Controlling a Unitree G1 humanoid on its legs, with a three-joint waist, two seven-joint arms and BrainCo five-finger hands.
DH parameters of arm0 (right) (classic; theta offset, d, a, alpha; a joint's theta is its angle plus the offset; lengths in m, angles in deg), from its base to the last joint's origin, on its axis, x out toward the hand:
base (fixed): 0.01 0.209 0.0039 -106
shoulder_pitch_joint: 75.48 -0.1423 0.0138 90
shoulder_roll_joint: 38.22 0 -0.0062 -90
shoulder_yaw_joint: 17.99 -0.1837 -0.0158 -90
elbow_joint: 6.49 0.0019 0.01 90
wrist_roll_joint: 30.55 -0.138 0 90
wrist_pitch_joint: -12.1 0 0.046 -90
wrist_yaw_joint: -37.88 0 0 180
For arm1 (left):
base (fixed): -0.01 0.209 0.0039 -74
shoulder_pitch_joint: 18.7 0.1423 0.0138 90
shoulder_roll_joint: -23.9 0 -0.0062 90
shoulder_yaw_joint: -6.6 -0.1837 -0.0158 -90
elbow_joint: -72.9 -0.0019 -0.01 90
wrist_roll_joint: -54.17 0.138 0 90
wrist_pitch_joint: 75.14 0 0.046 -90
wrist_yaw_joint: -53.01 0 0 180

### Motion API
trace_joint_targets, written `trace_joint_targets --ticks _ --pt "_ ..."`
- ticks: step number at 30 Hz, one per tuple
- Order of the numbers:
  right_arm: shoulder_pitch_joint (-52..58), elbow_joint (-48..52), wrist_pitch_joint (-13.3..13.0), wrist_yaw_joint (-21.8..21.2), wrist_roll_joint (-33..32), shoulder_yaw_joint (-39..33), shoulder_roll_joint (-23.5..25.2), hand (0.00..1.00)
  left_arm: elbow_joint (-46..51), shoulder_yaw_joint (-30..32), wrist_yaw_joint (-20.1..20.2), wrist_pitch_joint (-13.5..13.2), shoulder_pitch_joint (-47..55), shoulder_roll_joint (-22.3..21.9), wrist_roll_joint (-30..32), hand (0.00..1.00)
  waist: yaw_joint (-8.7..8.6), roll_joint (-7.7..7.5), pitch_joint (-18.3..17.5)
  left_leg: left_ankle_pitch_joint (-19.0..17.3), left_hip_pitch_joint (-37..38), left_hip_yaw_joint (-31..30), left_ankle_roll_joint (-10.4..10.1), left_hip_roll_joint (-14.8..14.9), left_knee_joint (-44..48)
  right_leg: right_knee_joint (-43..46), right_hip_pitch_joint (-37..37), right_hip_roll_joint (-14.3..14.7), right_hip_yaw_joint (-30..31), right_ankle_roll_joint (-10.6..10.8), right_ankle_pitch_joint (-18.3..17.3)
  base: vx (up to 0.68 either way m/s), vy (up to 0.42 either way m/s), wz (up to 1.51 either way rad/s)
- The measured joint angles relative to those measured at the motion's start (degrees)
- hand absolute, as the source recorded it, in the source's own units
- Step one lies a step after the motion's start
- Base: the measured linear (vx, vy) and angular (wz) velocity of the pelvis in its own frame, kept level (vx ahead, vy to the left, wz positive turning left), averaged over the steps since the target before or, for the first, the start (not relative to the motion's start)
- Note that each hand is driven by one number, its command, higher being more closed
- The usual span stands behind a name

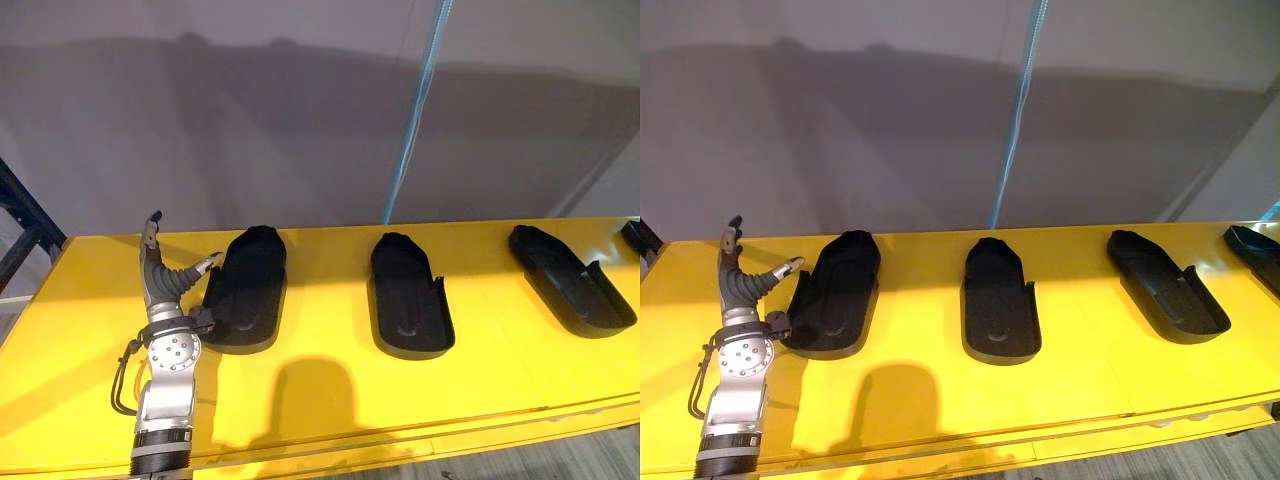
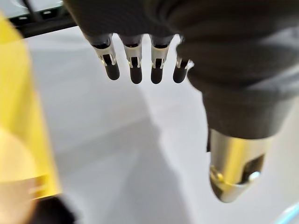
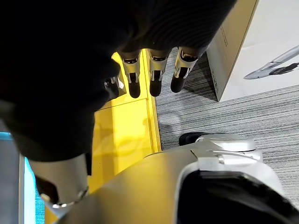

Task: Walk over and take plastic housings, then place them on the shelf

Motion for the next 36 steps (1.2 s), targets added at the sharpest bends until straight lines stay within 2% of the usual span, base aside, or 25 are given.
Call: trace_joint_targets --ticks 4,8,14,15,22,28,36 --pt "-0.1 -1.0 0.0 0.0 0.0 -0.6 0.1 0.00 7.5 -1.1 0.1 -1.7 3.4 -2.3 0.9 0.00 1.07 -0.09 -0.1 0.0 -0.2 -0.6 0.0 0.0 0.1 0.1 0.2 0.0 0.0 0.2 -0.2 -0.01 0.001 0.07" --pt "-0.2 -2.1 -0.1 -0.1 0.0 -1.1 0.2 0.00 14.4 -5.1 1.6 -3.6 8.4 -2.9 0.7 0.00 2.06 -0.35 -0.2 0.0 -0.2 -1.0 0.0 0.0 0.1 0.7 0.2 0.0 0.0 0.0 -0.9 -0.01 0.001 0.06" --pt "-0.2 -2.5 -0.1 0.0 0.0 -1.0 0.2 0.00 18.1 -9.4 4.2 -5.6 15.0 -5.1 -0.9 0.00 2.72 -0.55 -0.4 0.0 -0.2 -1.3 0.0 0.0 0.1 0.8 0.4 0.0 -0.1 0.1 -1.5 -0.01 0.001 0.03" --pt "-0.2 -2.6 -0.1 0.0 0.0 -1.0 0.2 0.00 18.1 -9.9 4.8 -5.8 15.8 -5.1 -1.5 1.00 2.77 -0.55 -0.4 0.0 -0.3 -1.4 0.0 0.0 0.1 0.8 0.5 0.0 -0.1 0.1 -1.5 -0.01 0.000 0.05" --pt "-0.3 -3.3 -0.1 0.4 0.0 0.2 0.2 0.00 18.1 -14.5 7.5 -7.1 22.5 -7.1 -2.6 1.00 3.53 -0.82 -1.0 0.0 -1.5 -2.8 0.0 0.2 0.8 0.9 0.6 0.0 -1.4 0.3 -1.7 0.00 -0.003 0.11" --pt "-0.1 -3.8 -0.1 0.9 0.0 1.3 0.1 0.00 17.3 -16.9 8.0 -7.4 26.8 -8.8 -3.9 1.00 5.19 -0.87 -1.4 0.0 -1.5 -3.0 0.0 0.3 1.2 1.5 0.8 0.0 -1.5 0.4 -2.1 -0.03 0.002 0.04" --pt "0.0 -3.7 0.0 1.9 0.0 2.4 0.0 0.00 12.1 -20.4 10.0 -8.5 29.2 -8.3 -4.8 1.00 5.28 -0.88 -2.5 0.3 -1.9 -3.9 0.0 0.2 1.1 2.1 0.8 -0.3 -2.9 0.4 -2.3 -0.03 0.002 0.07"
